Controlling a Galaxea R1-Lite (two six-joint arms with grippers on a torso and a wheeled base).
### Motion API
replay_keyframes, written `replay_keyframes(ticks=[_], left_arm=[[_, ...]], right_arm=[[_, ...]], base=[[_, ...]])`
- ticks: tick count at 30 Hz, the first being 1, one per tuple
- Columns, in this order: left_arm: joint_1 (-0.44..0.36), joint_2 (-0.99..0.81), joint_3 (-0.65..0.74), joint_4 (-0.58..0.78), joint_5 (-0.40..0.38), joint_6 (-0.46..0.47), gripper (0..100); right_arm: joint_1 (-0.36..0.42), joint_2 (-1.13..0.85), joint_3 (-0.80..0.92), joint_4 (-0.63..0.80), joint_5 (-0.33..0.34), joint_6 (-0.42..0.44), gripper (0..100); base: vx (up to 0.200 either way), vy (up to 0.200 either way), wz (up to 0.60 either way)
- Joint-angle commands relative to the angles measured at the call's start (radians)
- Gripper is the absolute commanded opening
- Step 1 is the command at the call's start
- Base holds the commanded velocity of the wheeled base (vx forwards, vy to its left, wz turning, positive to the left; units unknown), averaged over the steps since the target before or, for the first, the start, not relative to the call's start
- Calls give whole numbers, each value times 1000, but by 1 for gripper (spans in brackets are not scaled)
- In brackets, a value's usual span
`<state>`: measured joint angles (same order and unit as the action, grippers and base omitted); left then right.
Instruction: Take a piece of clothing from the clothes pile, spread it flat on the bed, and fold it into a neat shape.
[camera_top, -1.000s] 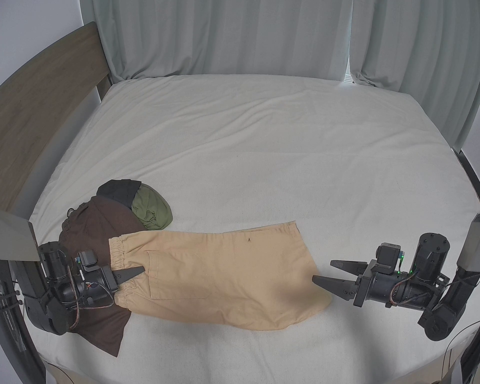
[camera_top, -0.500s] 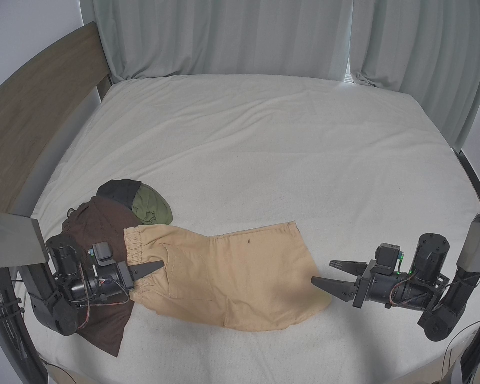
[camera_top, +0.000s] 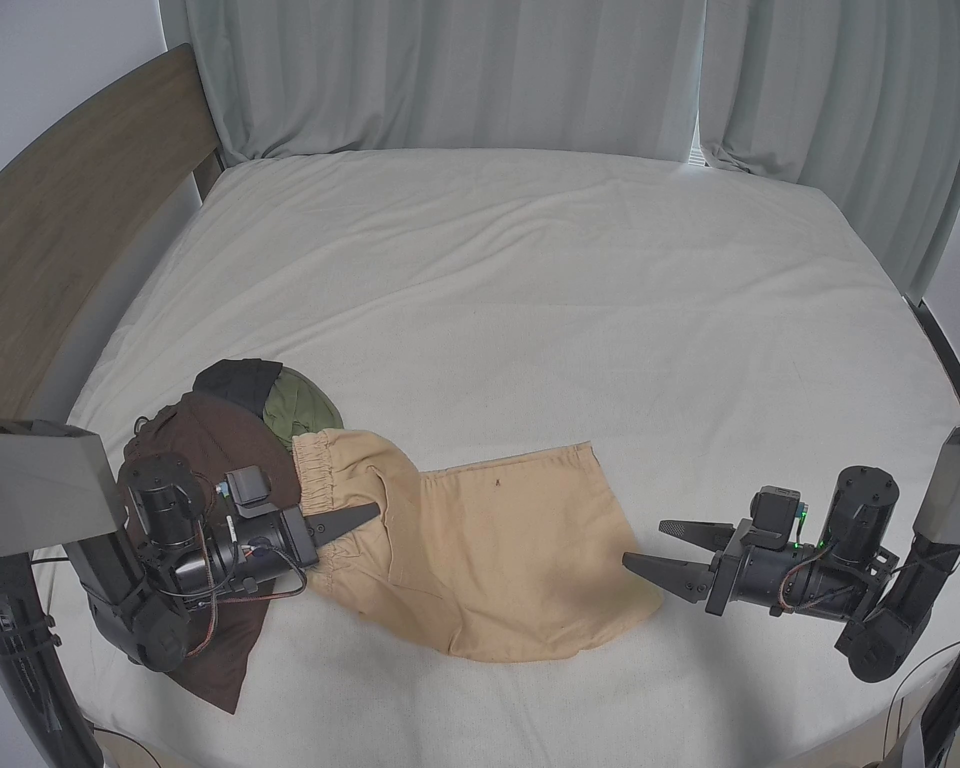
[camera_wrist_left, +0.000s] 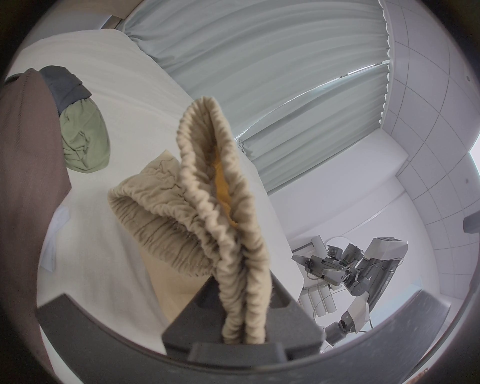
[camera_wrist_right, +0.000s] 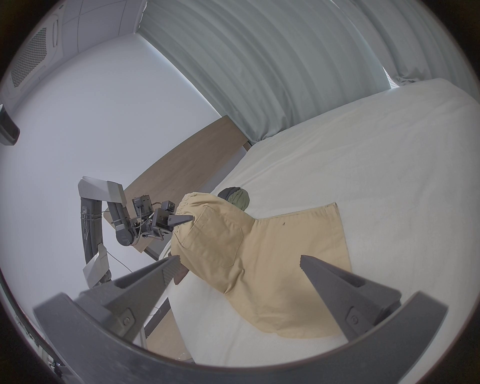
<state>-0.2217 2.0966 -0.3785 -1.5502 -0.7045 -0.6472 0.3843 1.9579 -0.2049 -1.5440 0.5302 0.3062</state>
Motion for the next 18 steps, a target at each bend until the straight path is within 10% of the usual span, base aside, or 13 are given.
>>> replay_keyframes(ticks=[1, 18], left_arm=[[-25, 3, -19, -1, 7, -8, 0], [-157, 51, -180, -1, 103, -118, 0]], right_arm=[[-1, -1, -1, -1, 1, 1, 100], [-10, -2, -5, -1, 1, 1, 100]], base=[[0, 0, 0], [0, 0, 0]])
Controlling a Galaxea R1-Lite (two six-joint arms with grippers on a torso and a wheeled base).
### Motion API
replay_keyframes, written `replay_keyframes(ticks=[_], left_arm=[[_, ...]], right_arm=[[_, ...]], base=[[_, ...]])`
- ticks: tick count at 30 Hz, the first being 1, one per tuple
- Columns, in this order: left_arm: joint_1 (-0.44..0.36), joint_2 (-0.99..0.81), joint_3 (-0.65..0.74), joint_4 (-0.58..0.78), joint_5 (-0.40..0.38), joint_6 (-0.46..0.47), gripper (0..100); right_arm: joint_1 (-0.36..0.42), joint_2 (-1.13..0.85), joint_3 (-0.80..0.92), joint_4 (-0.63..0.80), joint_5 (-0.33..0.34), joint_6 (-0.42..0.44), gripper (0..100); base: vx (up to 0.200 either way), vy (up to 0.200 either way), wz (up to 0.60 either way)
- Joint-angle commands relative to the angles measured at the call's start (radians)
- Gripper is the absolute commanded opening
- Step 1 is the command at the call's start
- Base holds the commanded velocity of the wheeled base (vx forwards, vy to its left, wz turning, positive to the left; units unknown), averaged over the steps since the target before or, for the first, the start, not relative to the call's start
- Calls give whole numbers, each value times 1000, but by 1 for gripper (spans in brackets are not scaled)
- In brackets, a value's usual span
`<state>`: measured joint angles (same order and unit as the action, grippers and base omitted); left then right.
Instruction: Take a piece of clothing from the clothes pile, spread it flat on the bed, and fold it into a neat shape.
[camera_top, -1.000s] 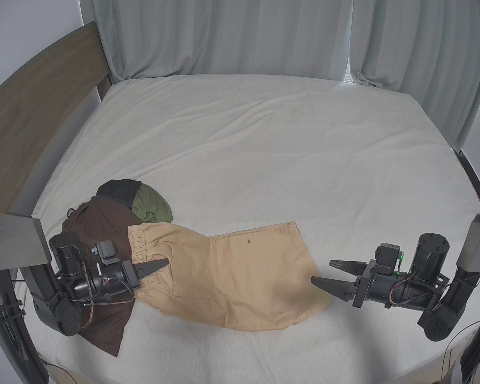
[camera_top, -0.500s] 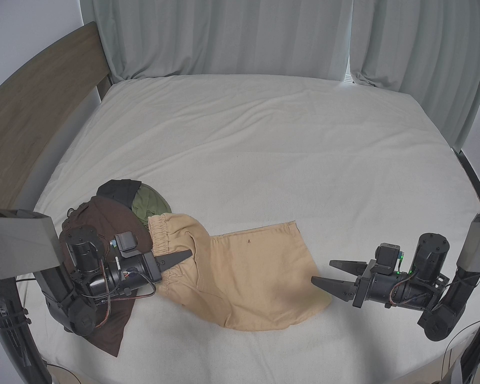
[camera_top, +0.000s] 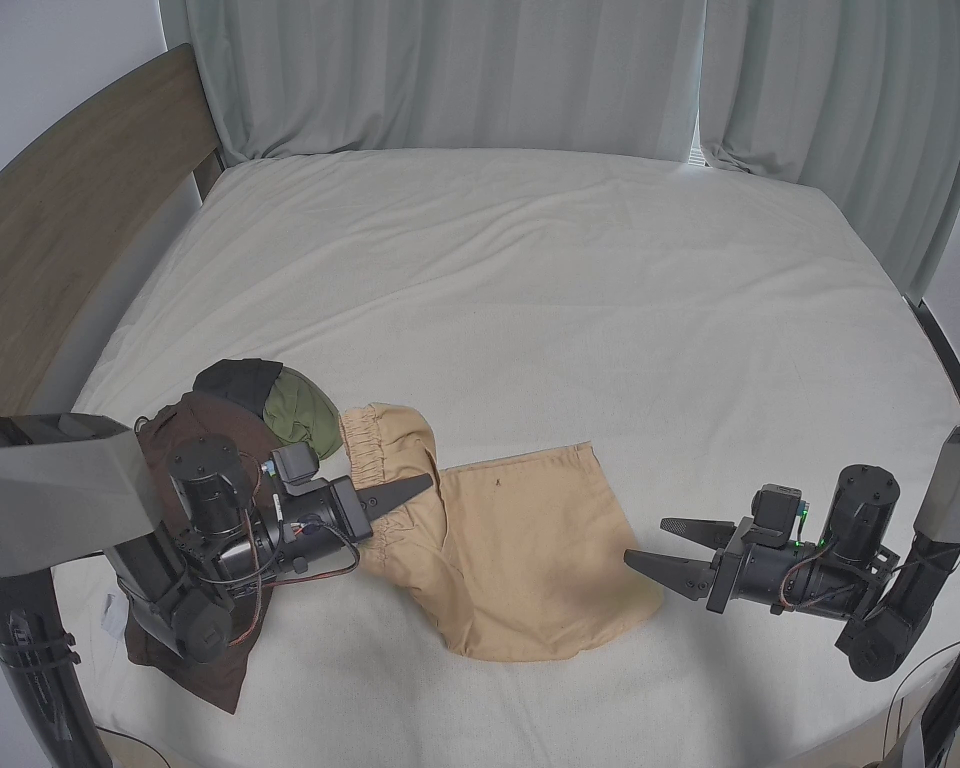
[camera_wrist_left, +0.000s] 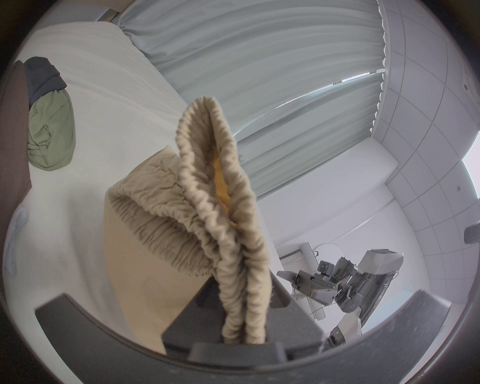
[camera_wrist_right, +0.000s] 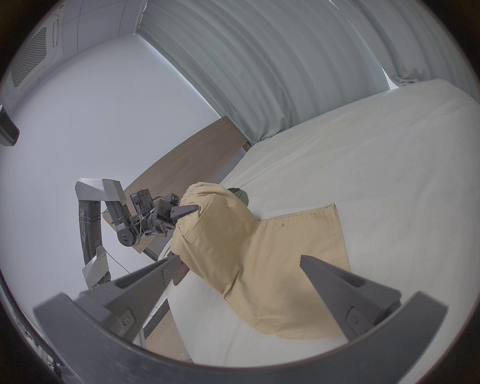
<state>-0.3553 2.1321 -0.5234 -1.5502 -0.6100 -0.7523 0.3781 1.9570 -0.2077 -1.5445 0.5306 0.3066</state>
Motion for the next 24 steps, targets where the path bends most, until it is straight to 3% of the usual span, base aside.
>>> replay_keyframes(ticks=[1, 24], left_arm=[[-25, 17, -38, -1, 10, -15, 0], [-119, 219, -198, -1, 16, -27, 0]], right_arm=[[-4, -1, -2, 0, 0, 0, 100], [-59, -1, -41, 0, -1, 2, 100]], base=[[0, 0, 0], [0, 0, 0]])
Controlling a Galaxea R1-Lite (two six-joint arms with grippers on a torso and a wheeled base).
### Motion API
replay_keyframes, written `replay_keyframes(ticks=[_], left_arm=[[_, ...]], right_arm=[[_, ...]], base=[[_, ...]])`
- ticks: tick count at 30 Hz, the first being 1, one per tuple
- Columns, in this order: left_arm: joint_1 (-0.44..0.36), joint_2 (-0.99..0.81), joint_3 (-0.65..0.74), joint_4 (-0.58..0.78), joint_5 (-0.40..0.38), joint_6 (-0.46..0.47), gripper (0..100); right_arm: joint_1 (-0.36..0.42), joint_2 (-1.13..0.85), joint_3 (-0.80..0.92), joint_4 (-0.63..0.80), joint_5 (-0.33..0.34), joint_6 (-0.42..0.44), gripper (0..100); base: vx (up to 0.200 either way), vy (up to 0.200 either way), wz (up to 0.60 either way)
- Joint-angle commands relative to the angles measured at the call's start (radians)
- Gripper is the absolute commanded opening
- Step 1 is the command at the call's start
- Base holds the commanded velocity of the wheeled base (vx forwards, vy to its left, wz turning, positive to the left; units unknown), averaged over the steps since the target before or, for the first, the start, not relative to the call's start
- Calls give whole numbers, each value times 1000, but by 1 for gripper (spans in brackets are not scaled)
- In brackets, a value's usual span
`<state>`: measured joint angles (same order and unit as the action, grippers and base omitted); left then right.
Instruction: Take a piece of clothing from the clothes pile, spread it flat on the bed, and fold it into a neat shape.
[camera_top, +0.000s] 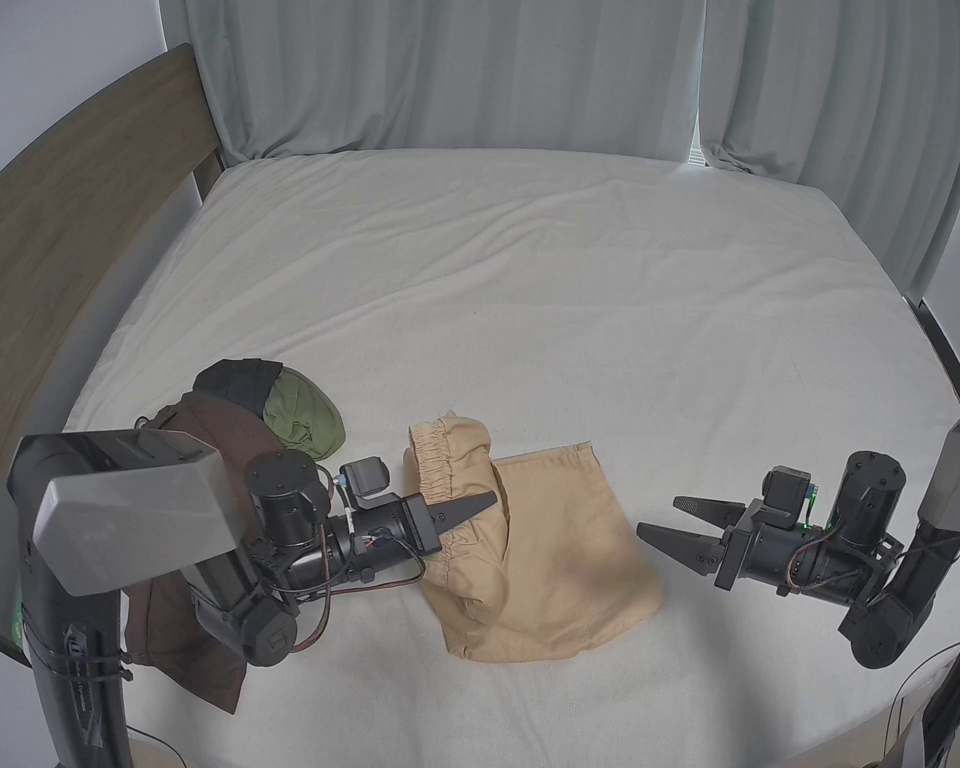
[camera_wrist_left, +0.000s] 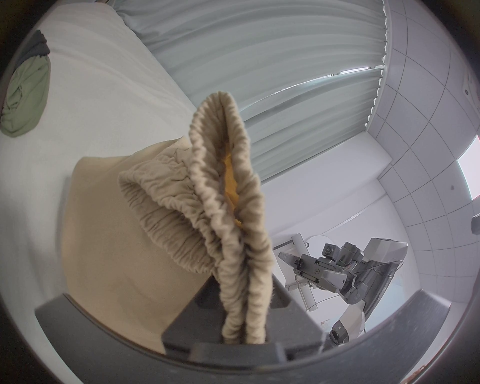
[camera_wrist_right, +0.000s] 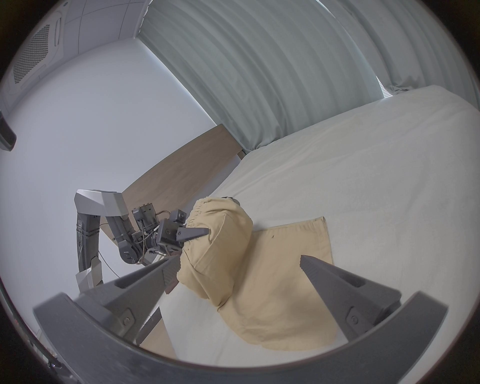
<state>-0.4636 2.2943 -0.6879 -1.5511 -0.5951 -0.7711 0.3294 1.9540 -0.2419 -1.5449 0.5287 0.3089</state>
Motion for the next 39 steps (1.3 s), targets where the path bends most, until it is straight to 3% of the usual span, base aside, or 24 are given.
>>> replay_keyframes(ticks=[1, 12, 17, 37, 38, 39], left_arm=[[-18, 68, -47, 0, 3, -17, 0], [-79, 157, -157, 2, 41, -60, 0], [-95, 166, -182, 2, 44, -123, 0], [-118, 215, -200, 6, 60, -125, 0], [-118, 215, -203, 5, 60, -125, 100], [-118, 217, -211, 5, 60, -125, 100]], right_arm=[[-18, 2, -8, 0, 0, -1, 100], [-47, 3, -22, 0, 4, 4, 100], [-56, 3, -33, 0, 4, 6, 100], [-62, 3, -34, 0, 7, 6, 100], [-62, 3, -34, 0, 7, 6, 100], [-62, 3, -33, 0, 7, 6, 100]], base=[[0, 0, 0], [0, 0, 0], [0, 0, 0], [0, 0, 0], [0, 0, 0], [0, 0, 0]])
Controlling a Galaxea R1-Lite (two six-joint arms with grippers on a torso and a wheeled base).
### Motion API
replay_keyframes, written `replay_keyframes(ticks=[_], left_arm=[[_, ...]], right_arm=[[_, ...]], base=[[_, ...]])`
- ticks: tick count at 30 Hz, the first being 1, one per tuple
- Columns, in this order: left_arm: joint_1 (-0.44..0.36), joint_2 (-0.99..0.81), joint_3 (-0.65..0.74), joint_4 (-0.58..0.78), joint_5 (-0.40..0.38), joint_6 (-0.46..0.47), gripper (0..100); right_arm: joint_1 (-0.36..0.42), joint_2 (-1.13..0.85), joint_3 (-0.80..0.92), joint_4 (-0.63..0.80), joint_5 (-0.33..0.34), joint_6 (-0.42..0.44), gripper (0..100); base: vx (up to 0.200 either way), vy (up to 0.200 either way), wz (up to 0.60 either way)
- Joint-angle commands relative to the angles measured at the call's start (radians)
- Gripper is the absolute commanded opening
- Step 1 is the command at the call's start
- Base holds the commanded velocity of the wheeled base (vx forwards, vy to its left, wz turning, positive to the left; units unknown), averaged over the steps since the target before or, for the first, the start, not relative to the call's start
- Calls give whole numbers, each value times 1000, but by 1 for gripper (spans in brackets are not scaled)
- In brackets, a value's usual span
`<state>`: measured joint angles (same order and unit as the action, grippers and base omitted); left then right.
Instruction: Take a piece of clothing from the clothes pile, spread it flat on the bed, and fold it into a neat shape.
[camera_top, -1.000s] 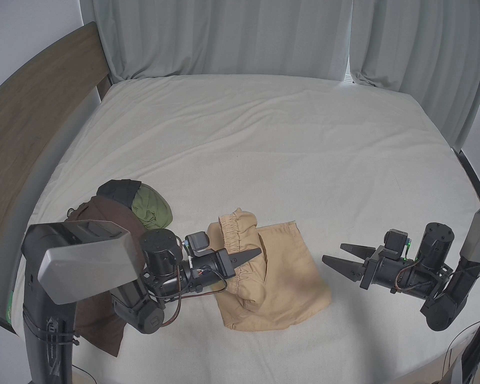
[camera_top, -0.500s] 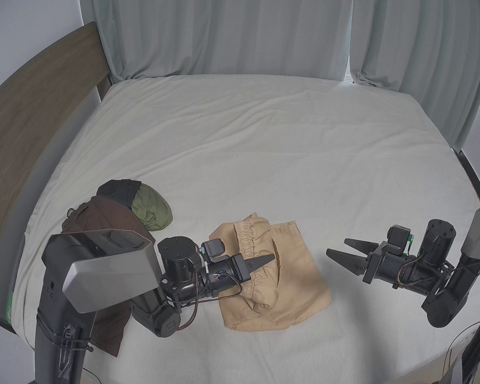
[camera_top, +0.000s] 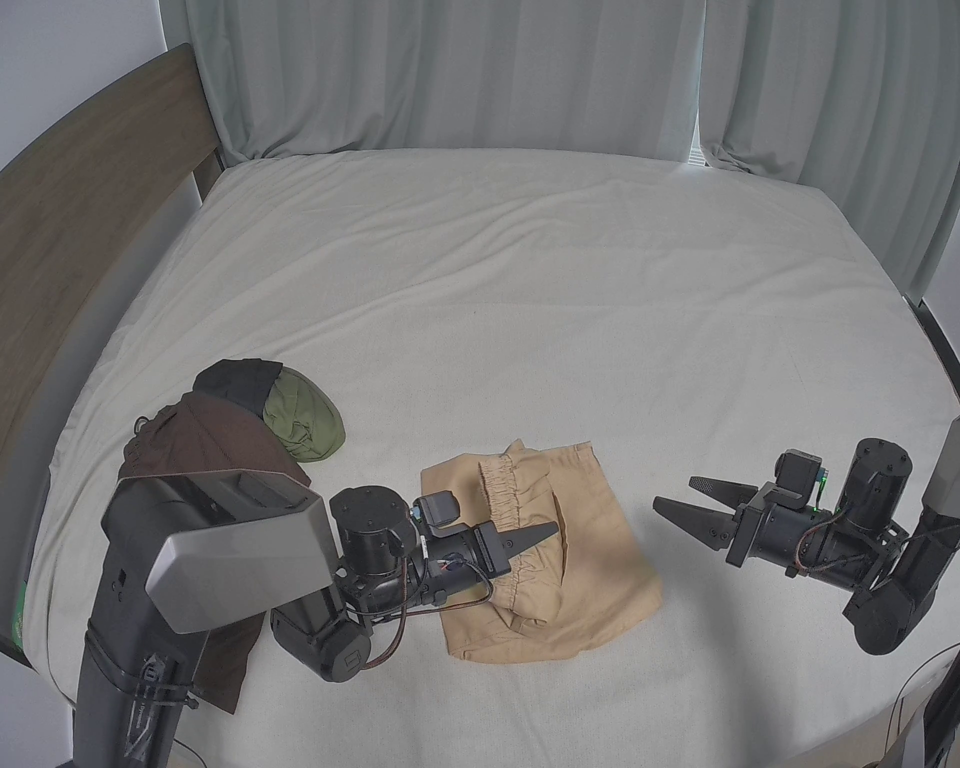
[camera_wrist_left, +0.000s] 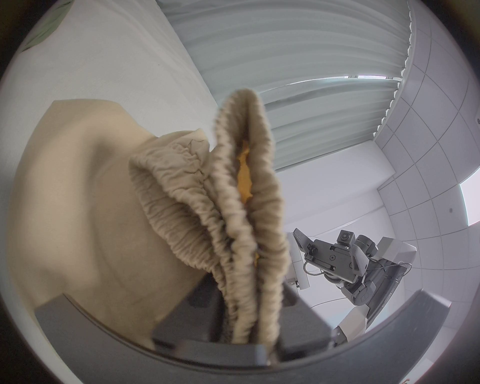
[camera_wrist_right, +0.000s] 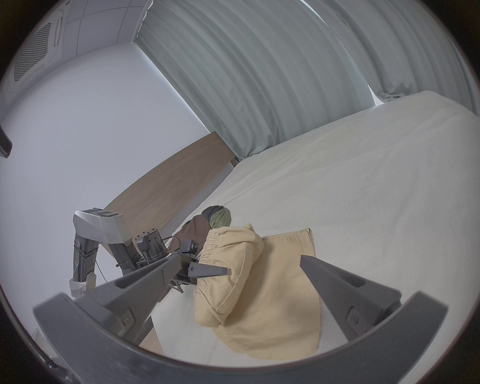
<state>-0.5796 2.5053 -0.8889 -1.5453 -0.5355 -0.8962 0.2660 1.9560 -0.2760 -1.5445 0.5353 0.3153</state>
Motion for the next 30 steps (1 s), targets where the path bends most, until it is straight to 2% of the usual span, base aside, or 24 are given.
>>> replay_keyframes(ticks=[1, 10, 19, 28, 30], left_arm=[[0, 7, -18, -1, 0, 0, 100], [3, 6, -8, -2, 37, 10, 100], [32, -39, 50, -6, 37, 122, 100], [96, -232, 228, -2, 35, 177, 100], [126, -283, 286, -4, 35, 237, 100]], right_arm=[[1, 1, 1, 0, 0, -1, 100], [2, 1, 4, 0, 0, -1, 100], [4, 12, 11, 0, 0, -2, 100], [12, 15, 17, 0, 0, -7, 100], [13, 14, 23, 0, 0, -7, 100]], base=[[0, 0, 0], [0, 0, 0], [0, 0, 0], [0, 0, 0], [0, 0, 0]])
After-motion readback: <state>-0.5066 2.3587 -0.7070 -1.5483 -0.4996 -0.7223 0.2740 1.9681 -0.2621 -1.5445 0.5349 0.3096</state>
